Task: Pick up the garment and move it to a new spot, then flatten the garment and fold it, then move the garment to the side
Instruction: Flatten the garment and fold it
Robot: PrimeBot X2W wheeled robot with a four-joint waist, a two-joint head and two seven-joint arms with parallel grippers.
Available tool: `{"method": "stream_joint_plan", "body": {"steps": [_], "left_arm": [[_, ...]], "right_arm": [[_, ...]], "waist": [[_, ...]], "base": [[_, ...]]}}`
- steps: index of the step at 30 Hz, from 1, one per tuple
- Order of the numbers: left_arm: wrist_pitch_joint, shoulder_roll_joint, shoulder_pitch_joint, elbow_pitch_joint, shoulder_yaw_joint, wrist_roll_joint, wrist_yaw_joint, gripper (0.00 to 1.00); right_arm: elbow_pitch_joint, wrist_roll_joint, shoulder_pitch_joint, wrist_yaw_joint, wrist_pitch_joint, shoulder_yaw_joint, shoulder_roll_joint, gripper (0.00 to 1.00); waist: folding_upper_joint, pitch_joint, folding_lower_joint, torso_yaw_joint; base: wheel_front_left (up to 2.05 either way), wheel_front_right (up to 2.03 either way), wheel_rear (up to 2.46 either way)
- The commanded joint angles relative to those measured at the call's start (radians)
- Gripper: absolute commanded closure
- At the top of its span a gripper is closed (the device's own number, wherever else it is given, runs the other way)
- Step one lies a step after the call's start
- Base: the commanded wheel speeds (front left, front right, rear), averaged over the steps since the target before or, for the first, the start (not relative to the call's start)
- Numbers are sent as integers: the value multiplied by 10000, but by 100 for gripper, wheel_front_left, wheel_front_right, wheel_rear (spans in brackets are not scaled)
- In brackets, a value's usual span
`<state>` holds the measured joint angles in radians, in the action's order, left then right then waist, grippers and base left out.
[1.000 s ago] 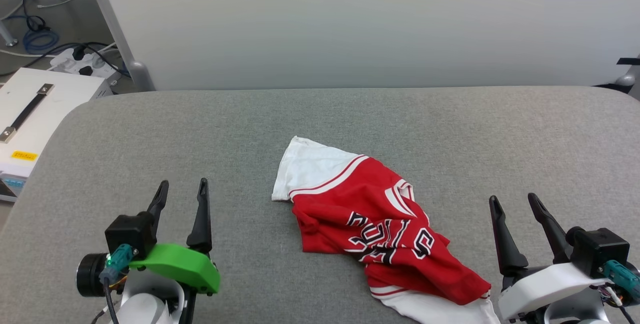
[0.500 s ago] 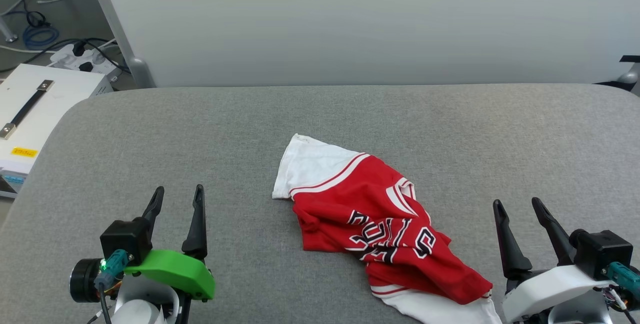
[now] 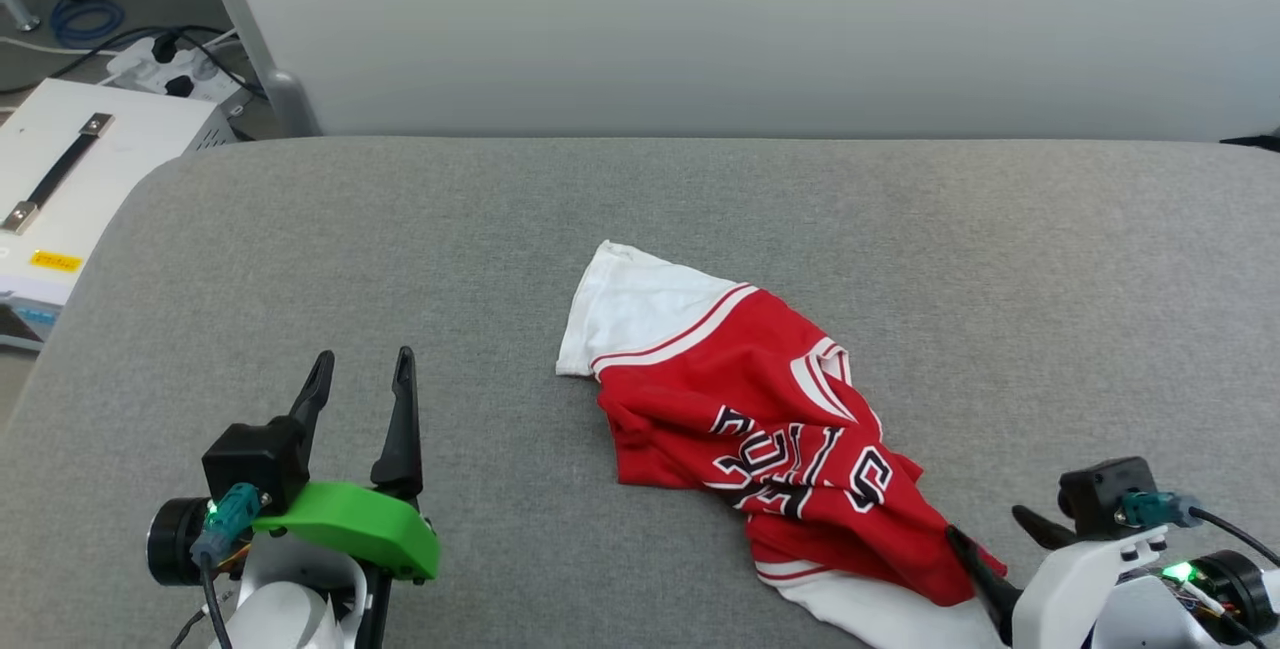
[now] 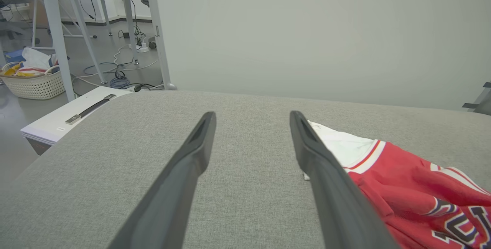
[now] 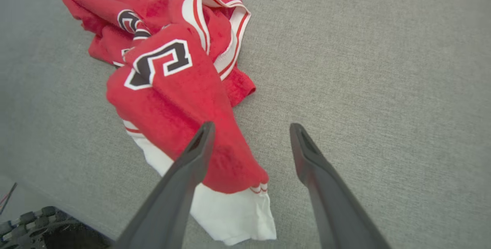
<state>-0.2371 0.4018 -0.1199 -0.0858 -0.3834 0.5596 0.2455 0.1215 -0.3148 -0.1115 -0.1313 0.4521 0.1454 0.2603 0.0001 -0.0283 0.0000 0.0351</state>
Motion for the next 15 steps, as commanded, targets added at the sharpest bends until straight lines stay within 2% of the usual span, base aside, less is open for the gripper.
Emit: {"method": "stream_joint_plan", "body": {"steps": [1, 6, 11, 12, 13, 14, 15], "left_arm": [[-51, -83, -222, 35, 31, -27, 61, 0], [-127, -276, -424, -34, 42, -63, 4, 0], [-186, -521, -766, -170, 9, -145, -156, 0], [-191, -552, -810, -202, 0, -157, -182, 0], [-200, -612, -884, -268, -21, -183, -233, 0], [-206, -647, -921, -308, -29, -201, -263, 0], [-212, -685, -949, -352, -31, -219, -294, 0]], "right_arm": [[173, -247, 123, 6, 346, 290, 225, 0], [368, -688, 570, 6, 1073, 1145, 886, 0], [-167, -1137, 1351, 6, 1377, 1903, 1393, 0], [-275, -1201, 1422, 6, 1435, 1971, 1441, 5], [-428, -1345, 1532, 6, 1512, 2082, 1505, 83], [-486, -1466, 1590, 6, 1539, 2121, 1514, 100], [-513, -1560, 1666, 6, 1558, 2159, 1548, 100]], "waist": [[-1, -239, 0, 239], [-1, -601, 0, 506], [-1, -1012, 0, 784], [-1, -1039, 0, 821], [-1, -1082, 0, 892], [-1, -1106, 0, 925], [-1, -1123, 0, 949]], "base": [[0, 0, 0], [0, 0, 0], [0, 0, 0], [0, 0, 0], [0, 0, 0], [0, 0, 0], [0, 0, 0]]}}
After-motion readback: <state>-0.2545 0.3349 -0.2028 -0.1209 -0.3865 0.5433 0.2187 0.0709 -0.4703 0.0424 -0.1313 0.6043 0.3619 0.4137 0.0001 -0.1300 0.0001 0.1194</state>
